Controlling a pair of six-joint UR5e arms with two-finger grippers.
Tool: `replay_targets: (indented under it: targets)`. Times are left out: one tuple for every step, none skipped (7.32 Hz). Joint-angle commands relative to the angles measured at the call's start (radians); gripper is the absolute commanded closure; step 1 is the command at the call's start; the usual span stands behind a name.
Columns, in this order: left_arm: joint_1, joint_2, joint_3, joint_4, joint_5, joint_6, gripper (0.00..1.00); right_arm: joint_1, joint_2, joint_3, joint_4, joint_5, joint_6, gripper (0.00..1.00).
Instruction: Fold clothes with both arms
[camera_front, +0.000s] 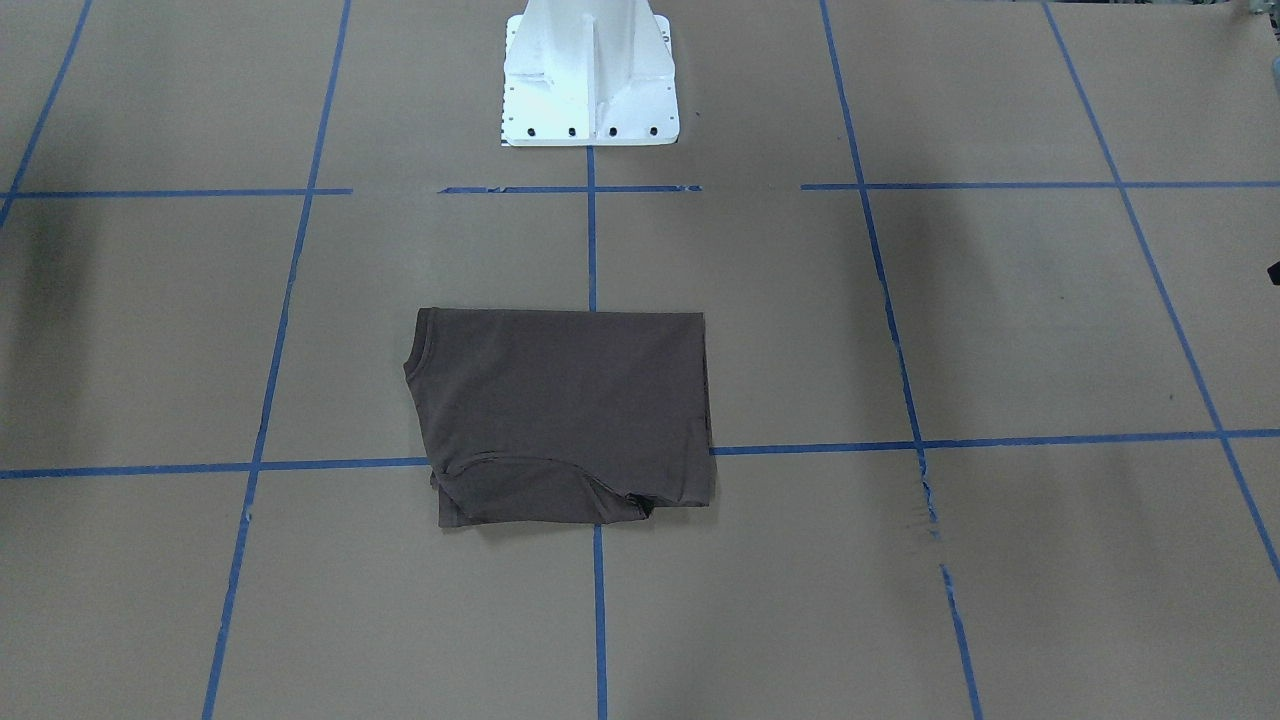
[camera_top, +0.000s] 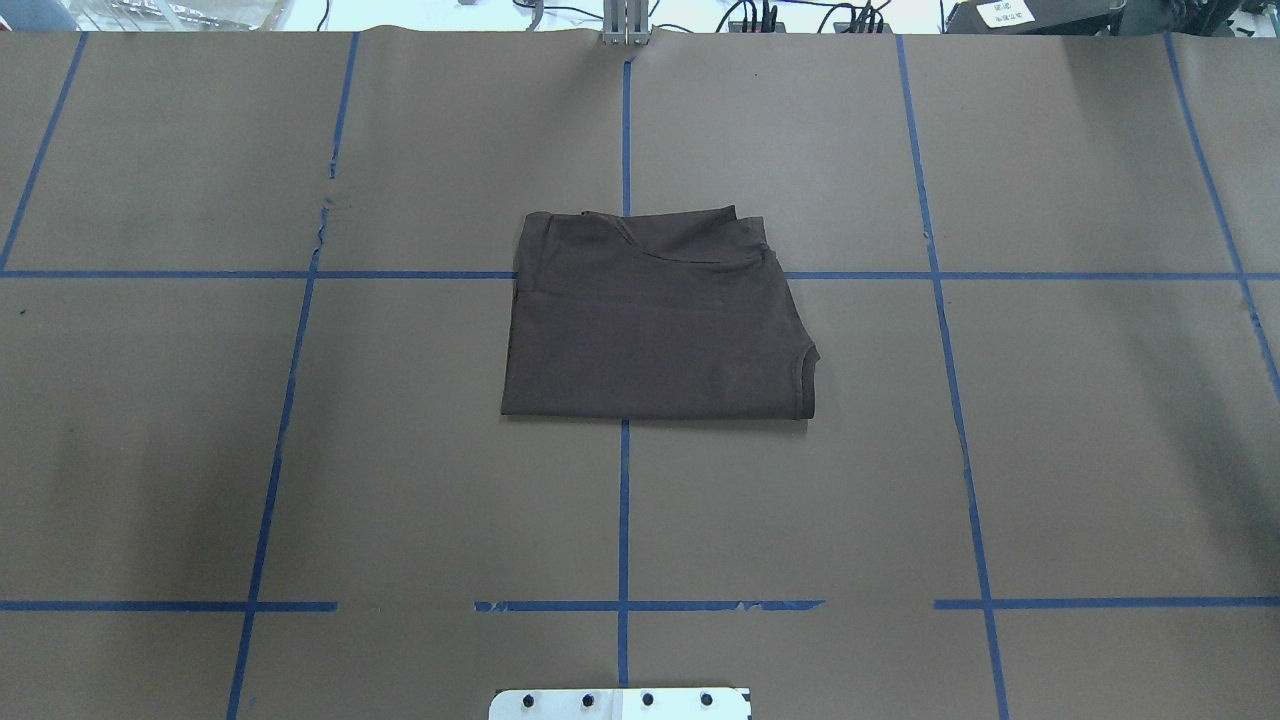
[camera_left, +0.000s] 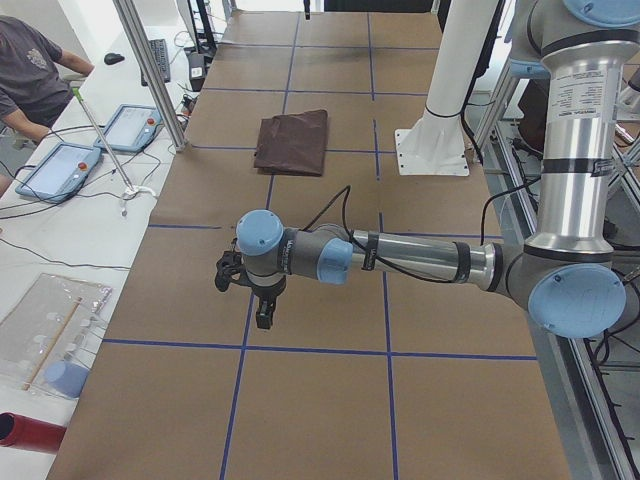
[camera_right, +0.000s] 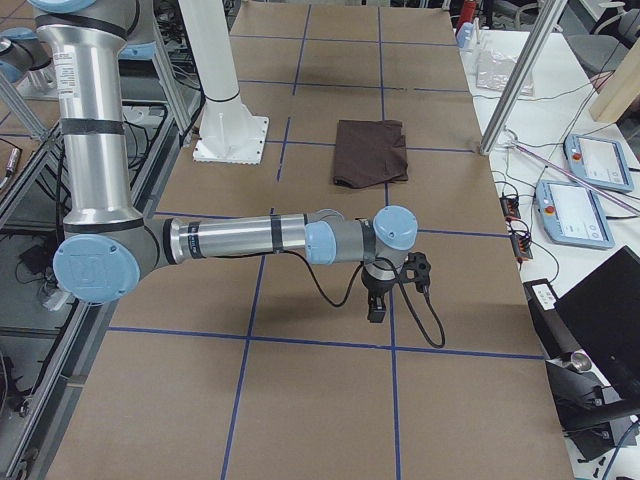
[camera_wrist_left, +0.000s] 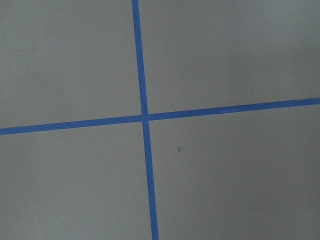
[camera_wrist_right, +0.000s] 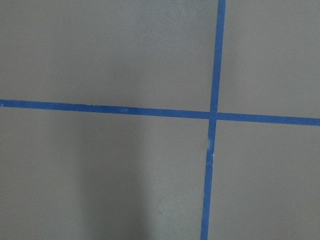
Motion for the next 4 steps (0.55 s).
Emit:
replay_targets:
  targets:
    - [-0.003, 0.001, -0.007, 0.007, 0.000, 0.003, 0.00, 0.000, 0.003, -0.005, 0.003, 0.001, -0.001, 0.00]
    - [-0.007, 0.021, -0.054, 0.010, 0.005, 0.001, 0.00, 0.000, 0.002, -0.009, 0.003, -0.001, 0.000, 0.00]
    - [-0.016, 0.019, -0.065, 0.037, 0.008, 0.001, 0.00, 0.000, 0.005, -0.026, 0.003, -0.001, -0.007, 0.00]
    - [-0.018, 0.019, -0.066, 0.044, 0.006, -0.001, 0.00, 0.000, 0.005, -0.022, 0.003, 0.001, 0.002, 0.00]
